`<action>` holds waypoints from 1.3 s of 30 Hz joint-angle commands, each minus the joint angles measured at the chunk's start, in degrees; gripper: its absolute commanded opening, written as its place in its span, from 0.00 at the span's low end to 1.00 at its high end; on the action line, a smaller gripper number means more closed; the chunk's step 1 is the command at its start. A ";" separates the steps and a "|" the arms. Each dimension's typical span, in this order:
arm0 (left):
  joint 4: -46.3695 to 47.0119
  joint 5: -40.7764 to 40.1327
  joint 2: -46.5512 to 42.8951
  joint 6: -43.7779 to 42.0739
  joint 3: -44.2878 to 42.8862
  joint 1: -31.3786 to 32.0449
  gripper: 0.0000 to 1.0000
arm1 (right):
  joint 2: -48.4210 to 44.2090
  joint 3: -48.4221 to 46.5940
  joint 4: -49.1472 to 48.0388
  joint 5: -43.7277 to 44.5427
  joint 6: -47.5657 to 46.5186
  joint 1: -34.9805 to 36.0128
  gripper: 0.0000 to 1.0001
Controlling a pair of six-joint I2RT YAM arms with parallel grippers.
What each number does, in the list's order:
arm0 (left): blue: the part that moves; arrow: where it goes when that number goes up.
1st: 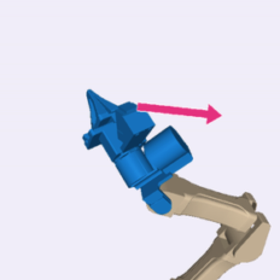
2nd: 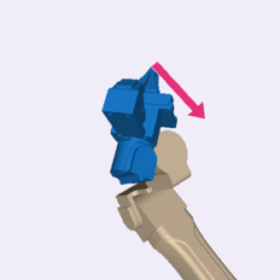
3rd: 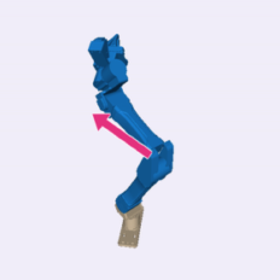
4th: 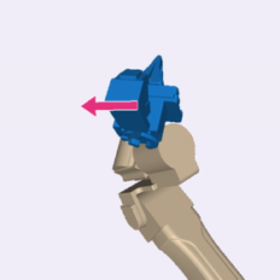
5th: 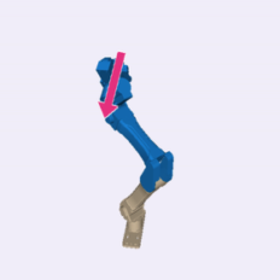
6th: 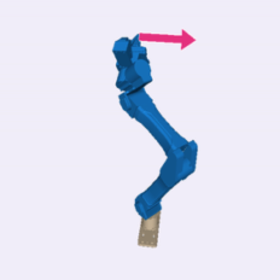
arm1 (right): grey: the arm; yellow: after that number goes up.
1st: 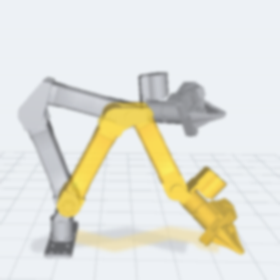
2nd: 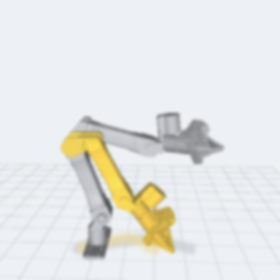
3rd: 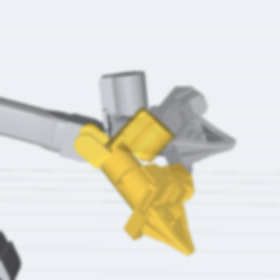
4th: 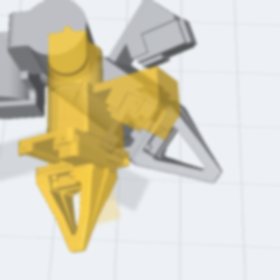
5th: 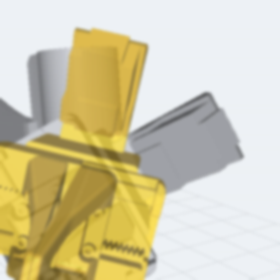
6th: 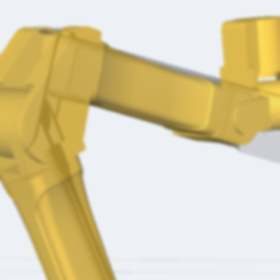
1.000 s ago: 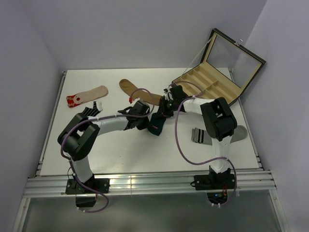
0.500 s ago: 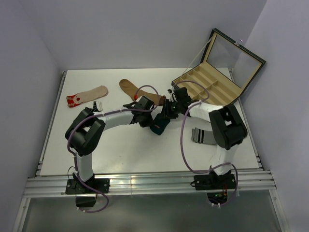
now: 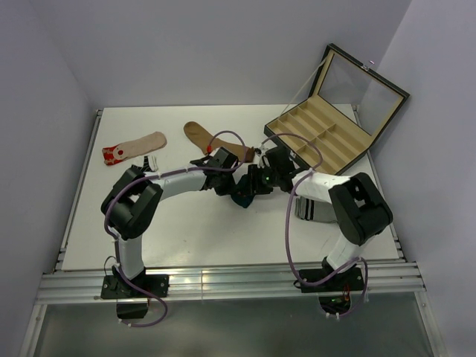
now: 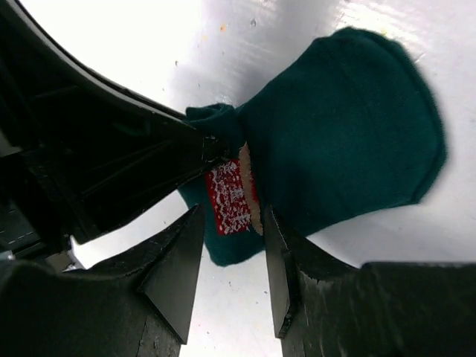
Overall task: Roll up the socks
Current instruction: Roll the sock at the center of the board.
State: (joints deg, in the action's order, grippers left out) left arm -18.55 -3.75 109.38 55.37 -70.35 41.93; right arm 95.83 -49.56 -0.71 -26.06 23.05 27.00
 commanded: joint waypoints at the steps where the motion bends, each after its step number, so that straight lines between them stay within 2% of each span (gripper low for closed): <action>1: -6.77 -1.17 3.03 -0.79 1.18 0.78 0.04 | 0.58 -0.18 -3.69 -0.04 -0.81 0.68 0.46; 4: -6.59 -1.00 3.12 -0.79 1.09 0.87 0.06 | 1.64 -0.36 -3.68 -0.39 -1.34 0.86 0.45; 7: -6.24 -0.82 3.12 -1.06 0.91 0.78 0.08 | 3.65 0.08 -3.69 -0.57 -1.08 0.86 0.37; 10: -5.80 -1.00 2.51 -1.15 1.09 0.78 0.12 | 5.24 0.43 -3.51 -0.04 -0.11 0.77 0.24; 11: -5.54 -1.08 2.33 -1.06 1.18 0.87 0.14 | 5.50 0.78 -3.51 0.05 0.50 0.42 0.17; 13: -5.36 -1.35 1.54 -0.97 1.61 0.87 0.20 | 6.29 0.69 -2.72 0.66 1.38 -0.02 0.09; 15: -4.92 -1.70 0.92 -0.71 2.05 0.78 0.27 | 6.65 0.52 -1.41 1.28 1.91 -0.81 0.07; 17: -4.57 -2.23 -0.13 -0.09 2.67 0.78 0.33 | 7.35 0.34 -0.35 1.45 2.52 -1.60 0.06; 19: -3.78 -2.23 -1.27 0.43 3.46 0.61 0.45 | 8.66 -0.09 0.18 1.19 3.05 -2.13 0.05; 21: -2.82 -2.14 -2.15 0.87 4.16 0.43 0.53 | 9.54 -0.36 0.27 0.84 3.32 -2.57 0.05; 25: 0.34 -2.58 -5.66 3.68 7.85 -0.27 0.62 | 10.78 -1.24 1.76 1.19 3.58 -2.75 0.05; 30: 4.48 -3.55 -9.97 7.37 13.12 -1.15 0.79 | 11.75 -1.68 2.20 1.10 3.67 -2.75 0.05; 39: 9.83 -4.07 -14.72 13.35 19.01 -1.33 0.80 | 12.62 -1.94 2.64 1.37 3.93 -2.75 0.05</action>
State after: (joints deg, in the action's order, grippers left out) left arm -9.47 -6.52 97.56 65.78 -54.04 40.73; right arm 105.10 -52.10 -3.36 -31.53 28.93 24.71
